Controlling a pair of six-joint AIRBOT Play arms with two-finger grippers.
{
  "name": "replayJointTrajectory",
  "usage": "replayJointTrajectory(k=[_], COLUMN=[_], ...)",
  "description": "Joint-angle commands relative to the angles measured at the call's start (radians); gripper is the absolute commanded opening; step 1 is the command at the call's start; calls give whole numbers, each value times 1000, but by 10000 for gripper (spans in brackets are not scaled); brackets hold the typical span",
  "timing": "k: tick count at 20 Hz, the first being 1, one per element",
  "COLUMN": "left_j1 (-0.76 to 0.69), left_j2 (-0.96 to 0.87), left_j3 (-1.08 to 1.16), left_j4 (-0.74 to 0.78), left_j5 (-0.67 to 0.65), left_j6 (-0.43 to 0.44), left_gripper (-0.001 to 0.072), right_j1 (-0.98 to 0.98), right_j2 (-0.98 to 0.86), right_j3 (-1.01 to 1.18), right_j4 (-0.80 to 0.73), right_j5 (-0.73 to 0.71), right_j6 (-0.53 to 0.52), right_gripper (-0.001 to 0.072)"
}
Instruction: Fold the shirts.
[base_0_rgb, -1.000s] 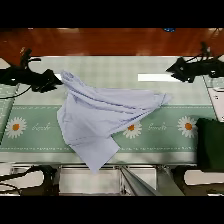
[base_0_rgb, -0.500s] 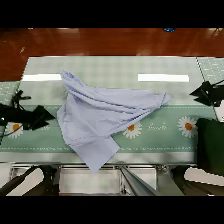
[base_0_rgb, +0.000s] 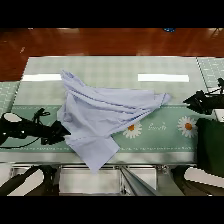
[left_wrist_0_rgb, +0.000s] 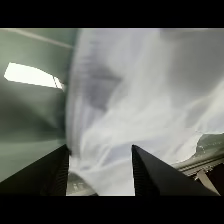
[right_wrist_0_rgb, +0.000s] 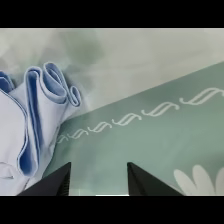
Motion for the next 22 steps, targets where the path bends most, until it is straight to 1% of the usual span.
replayJointTrajectory(k=[1,2,3,6,8,10,16,17,18,19,20,21,22], left_j1=[-146,-170,-183,-184,-184,-184,-184,-184,-184,-184,-183,-183,-181], left_j2=[-44,-50,-51,-50,-50,-50,-50,-50,-50,-50,-50,-50,-45], left_j3=[-13,-9,-1,30,46,52,52,52,52,52,56,69,99], left_j4=[-58,-60,-61,-60,-60,-60,-61,-61,-61,-61,-61,-61,-60], left_j5=[166,179,180,151,147,147,147,147,149,151,151,148,137], left_j6=[-8,-4,26,29,29,28,28,28,28,28,28,28,29], left_gripper=[386,74,16,16,16,16,16,16,16,16,17,16,16], right_j1=[10,22,37,82,107,133,228,239,248,256,264,263,262], right_j2=[0,-2,-11,-64,-110,-157,-267,-281,-291,-298,-297,-296,-293], right_j3=[-6,-6,-6,-6,1,18,109,120,126,129,131,145,171], right_j4=[20,19,21,25,56,102,132,133,134,137,150,186,210], right_j5=[-23,-38,-53,-92,-113,-115,-139,-140,-140,-141,-142,-113,-67], right_j6=[-10,-10,-10,-10,-11,-24,-6,0,2,0,-23,-63,-75], right_gripper=[408,408,408,407,407,407,405,390,326,216,70,33,33])
